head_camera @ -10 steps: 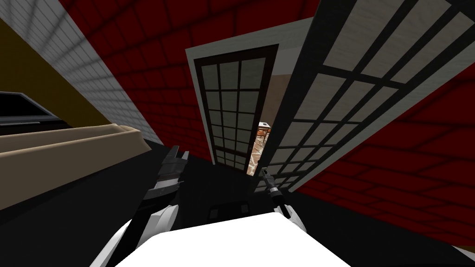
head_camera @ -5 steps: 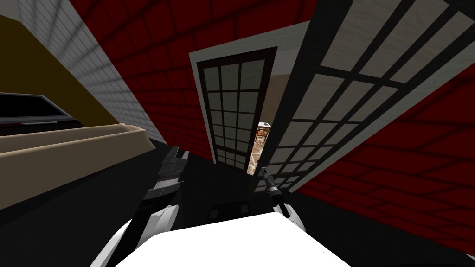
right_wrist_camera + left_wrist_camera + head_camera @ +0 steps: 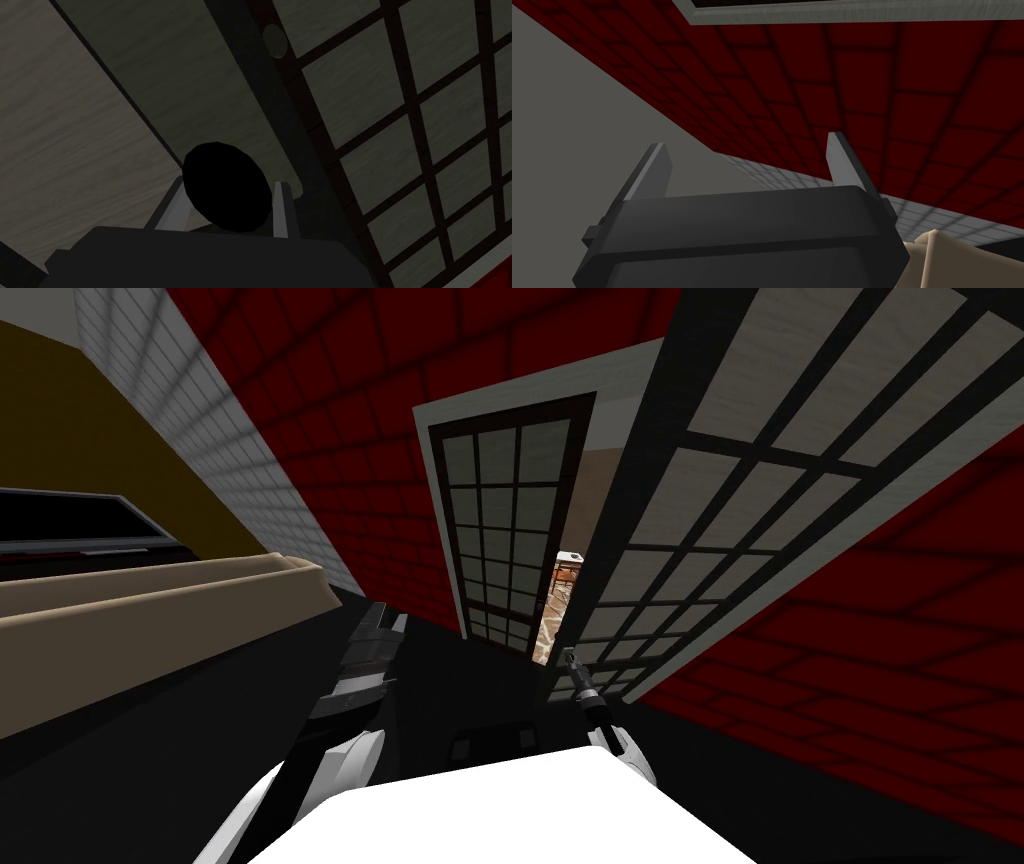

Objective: Pull the door open

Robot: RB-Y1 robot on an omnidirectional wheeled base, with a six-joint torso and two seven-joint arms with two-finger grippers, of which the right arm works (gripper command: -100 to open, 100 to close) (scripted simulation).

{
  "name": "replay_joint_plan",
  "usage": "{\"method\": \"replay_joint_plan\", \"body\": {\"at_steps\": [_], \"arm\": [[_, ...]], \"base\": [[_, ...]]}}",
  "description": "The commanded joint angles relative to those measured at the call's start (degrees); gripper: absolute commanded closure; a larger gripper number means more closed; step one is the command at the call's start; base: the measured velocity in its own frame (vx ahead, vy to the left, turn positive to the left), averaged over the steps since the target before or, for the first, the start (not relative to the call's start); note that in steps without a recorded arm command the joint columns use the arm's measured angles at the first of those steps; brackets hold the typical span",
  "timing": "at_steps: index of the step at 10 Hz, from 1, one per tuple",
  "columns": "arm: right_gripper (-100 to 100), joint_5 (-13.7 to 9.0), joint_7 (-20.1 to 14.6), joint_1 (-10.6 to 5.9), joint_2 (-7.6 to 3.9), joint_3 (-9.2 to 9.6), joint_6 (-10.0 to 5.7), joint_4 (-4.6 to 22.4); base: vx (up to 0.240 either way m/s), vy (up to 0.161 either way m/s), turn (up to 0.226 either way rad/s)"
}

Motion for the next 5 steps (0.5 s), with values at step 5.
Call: {"method": "replay_joint_plan", "body": {"at_steps": [5], "arm": [[100, -3.1, -8.4, -0.27, 0.16, 2.36, 0.27, 0.1]], "base": [[-0.036, -0.017, 0.041]]}}
